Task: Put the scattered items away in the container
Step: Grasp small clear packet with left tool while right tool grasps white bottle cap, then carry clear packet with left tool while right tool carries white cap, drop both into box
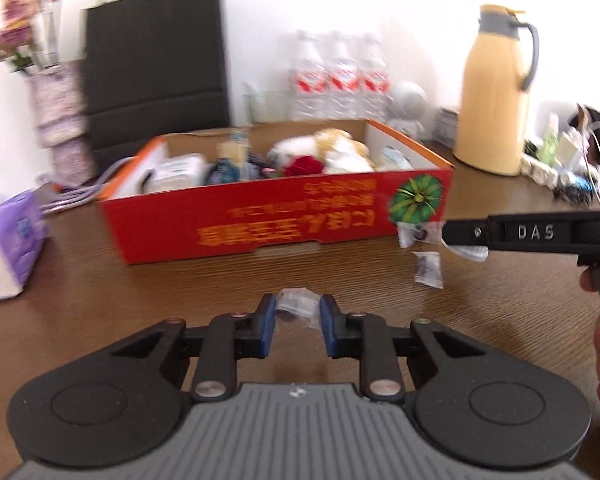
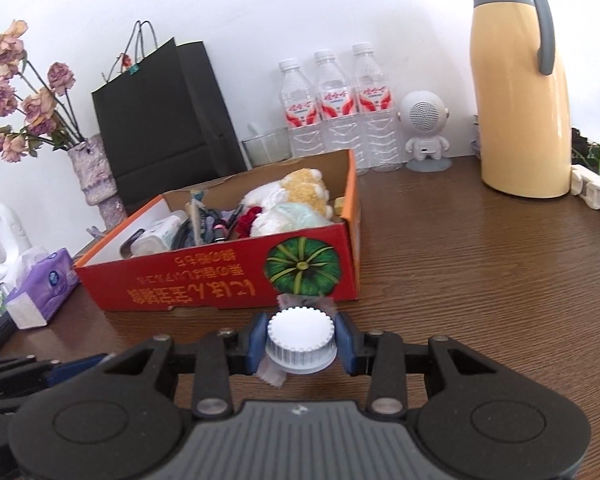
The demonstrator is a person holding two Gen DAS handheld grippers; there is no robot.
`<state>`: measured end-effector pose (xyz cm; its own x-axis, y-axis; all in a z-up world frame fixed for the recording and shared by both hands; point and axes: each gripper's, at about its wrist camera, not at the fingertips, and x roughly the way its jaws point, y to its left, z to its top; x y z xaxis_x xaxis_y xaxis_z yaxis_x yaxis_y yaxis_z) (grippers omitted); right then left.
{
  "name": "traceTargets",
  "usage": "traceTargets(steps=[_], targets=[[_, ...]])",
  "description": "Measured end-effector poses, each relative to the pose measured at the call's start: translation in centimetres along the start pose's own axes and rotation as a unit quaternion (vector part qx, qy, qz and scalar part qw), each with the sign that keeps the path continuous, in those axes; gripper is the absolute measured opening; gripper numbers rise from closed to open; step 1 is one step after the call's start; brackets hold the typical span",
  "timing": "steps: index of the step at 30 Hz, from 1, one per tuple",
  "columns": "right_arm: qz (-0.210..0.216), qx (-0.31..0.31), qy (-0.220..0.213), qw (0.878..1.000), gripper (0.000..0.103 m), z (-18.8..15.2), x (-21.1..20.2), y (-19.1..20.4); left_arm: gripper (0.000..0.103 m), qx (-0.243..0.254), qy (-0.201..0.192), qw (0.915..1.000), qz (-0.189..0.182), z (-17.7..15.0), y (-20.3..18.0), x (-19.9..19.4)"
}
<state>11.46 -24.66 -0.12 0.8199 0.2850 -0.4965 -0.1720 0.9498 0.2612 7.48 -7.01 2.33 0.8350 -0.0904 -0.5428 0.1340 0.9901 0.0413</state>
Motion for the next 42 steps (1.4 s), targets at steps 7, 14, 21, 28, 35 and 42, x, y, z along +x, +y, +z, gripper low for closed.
traceTargets(steps=[7, 14, 21, 28, 35, 42], targets=[[0.013, -0.034, -0.001, 0.999, 0.036, -1.8, -2.7, 3.9, 0.017, -0.004, -0.019, 0.9998, 0.003, -1.9, 2.2, -4.3], [0.022, -0.072, -0.033, 0.997, 0.035, -3.8, -7.7, 7.9, 0.017, 0.004, -0.051, 0.9987, -0.009, -3.5, 2.2, -8.4], [0.002, -0.102, -0.021, 0.995, 0.032, -6.5, -11.8, 9.0, 0.017, -0.019, -0.068, 0.9974, -0.012, -6.3, 3.2, -12.4], [0.015, -0.093, 0.044, 0.995, 0.047, -9.0, -10.6, 9.0, 0.017, -0.036, -0.056, 0.9978, 0.005, -7.4, 4.8, -13.3], [-0.010, -0.124, 0.069, 0.990, 0.043, -8.9, -7.0, 10.2, 0.017, -0.040, -0.048, 0.9980, 0.008, -7.8, 5.3, -12.9], [-0.015, -0.120, 0.025, 0.992, 0.039, -8.4, -9.4, 10.1, 0.017, -0.018, -0.065, 0.9973, 0.030, -7.5, 4.7, -13.3]])
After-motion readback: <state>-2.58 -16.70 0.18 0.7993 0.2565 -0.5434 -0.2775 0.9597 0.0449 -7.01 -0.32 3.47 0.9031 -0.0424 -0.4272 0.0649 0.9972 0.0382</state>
